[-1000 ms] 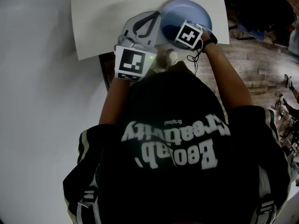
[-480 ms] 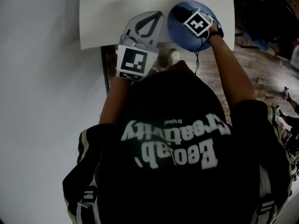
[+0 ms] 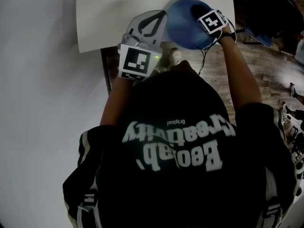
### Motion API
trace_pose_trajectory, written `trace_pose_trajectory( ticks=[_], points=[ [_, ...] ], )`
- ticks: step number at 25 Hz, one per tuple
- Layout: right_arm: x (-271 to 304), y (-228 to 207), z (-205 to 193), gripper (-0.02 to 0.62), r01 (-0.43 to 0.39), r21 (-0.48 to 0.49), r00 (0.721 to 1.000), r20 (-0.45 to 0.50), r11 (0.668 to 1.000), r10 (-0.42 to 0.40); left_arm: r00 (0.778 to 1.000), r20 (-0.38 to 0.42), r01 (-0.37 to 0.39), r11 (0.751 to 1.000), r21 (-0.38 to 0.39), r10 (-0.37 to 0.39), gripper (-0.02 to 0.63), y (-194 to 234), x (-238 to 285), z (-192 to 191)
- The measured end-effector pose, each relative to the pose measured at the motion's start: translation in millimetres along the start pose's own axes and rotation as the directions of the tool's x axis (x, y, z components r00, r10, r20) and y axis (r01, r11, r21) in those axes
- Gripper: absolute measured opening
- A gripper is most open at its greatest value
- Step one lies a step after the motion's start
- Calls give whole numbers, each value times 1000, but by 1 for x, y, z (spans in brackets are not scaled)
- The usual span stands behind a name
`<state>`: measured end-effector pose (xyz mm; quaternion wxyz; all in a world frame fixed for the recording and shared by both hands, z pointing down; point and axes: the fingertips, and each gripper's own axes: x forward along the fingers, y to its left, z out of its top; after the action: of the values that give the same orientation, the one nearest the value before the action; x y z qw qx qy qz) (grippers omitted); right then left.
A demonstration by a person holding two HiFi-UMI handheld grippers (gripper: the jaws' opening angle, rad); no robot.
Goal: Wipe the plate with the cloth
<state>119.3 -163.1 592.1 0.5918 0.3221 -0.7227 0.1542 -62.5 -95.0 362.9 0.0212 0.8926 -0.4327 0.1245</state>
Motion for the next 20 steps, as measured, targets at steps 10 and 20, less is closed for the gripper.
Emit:
trace_pose_trajectory(
  ticks=[10,20],
  points=[
    [-1,54,29,144,-68,-96,996,53,993,73,999,-6,34,999,11,-34,2,-14,8,2],
    [-3,99,37,144,-159,-182,982,69,970,174,1000,-7,28,1000,1,-28,2,-17,15,5]
  ],
)
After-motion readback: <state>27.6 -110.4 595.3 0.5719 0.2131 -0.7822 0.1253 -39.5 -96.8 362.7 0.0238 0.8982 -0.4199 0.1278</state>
